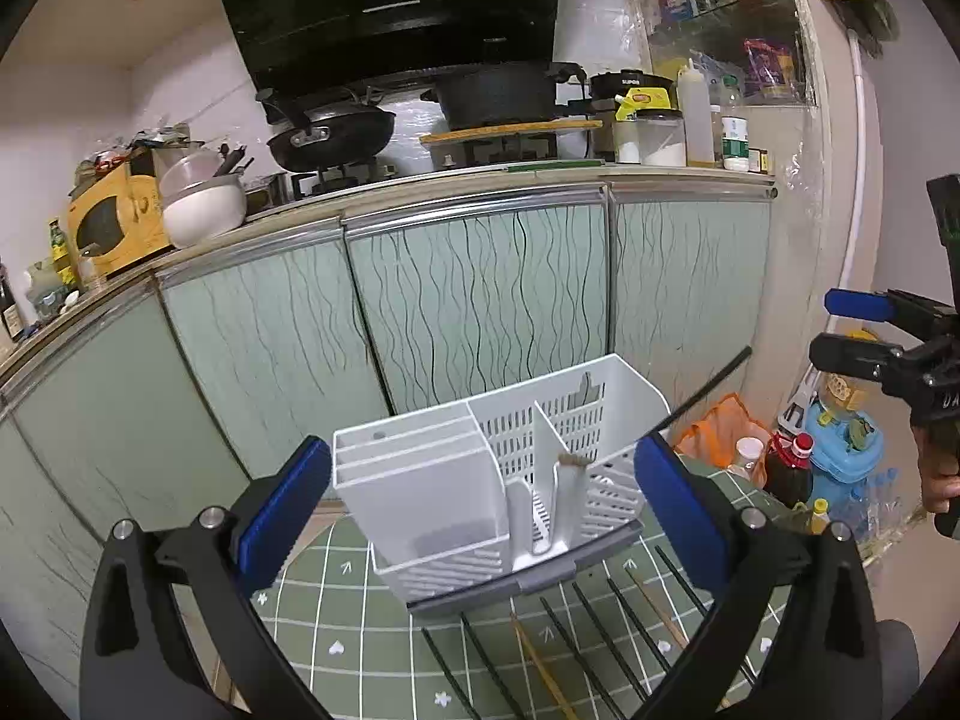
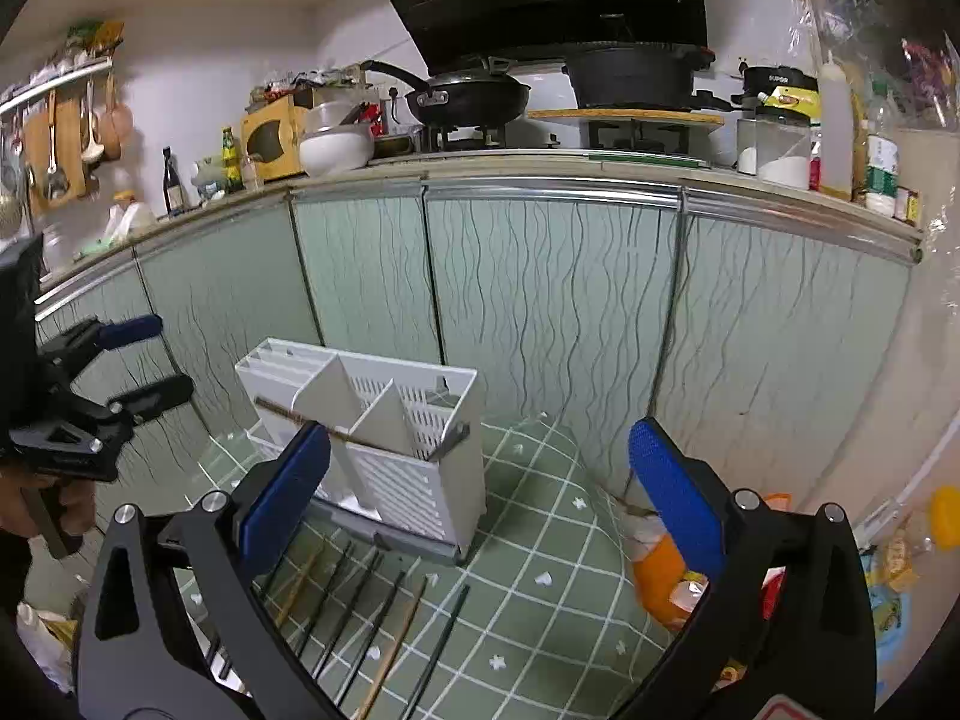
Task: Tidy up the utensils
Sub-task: 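Withdraw both open tools back toward the remaining chopsticks, then close the left tool on a black chopstick while the right tool grasps another black chopstick, then carry both black chopsticks up over the utensil holder with both tools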
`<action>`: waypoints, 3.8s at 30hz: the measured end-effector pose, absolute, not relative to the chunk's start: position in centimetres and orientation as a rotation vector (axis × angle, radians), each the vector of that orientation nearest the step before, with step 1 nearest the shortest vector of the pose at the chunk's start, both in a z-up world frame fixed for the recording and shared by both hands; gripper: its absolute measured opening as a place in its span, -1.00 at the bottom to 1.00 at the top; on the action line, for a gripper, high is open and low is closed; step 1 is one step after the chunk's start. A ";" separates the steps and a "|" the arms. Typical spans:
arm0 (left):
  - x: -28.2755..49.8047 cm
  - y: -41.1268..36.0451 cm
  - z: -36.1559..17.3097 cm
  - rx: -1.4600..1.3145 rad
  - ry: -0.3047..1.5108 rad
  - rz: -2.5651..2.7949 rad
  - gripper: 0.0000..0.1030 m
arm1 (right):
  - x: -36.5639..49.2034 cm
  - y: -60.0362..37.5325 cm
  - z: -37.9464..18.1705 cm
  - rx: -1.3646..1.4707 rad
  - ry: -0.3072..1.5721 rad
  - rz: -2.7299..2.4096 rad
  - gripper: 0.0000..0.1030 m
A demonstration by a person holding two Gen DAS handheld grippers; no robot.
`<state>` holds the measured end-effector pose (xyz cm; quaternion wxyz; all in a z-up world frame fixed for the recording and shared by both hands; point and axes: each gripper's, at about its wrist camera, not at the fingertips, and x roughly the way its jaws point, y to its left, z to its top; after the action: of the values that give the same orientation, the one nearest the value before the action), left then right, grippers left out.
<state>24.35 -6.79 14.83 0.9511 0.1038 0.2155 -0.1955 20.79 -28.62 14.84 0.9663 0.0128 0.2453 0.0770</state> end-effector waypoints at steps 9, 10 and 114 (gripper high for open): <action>20.8 -3.8 13.2 0.147 0.454 -0.324 0.93 | 16.9 -26.6 12.7 -0.017 0.510 0.138 0.86; 20.5 -3.4 12.9 0.137 0.461 -0.321 0.93 | 16.4 -26.4 12.1 -0.018 0.515 0.135 0.86; 10.1 -1.0 0.7 0.016 0.636 -0.137 -0.85 | 6.3 -21.8 0.9 0.089 0.611 0.029 -0.88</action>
<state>10.06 -0.96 0.66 0.9476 0.0078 0.3123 -0.0671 6.30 -21.83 0.85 0.9526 0.0439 0.3005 0.0144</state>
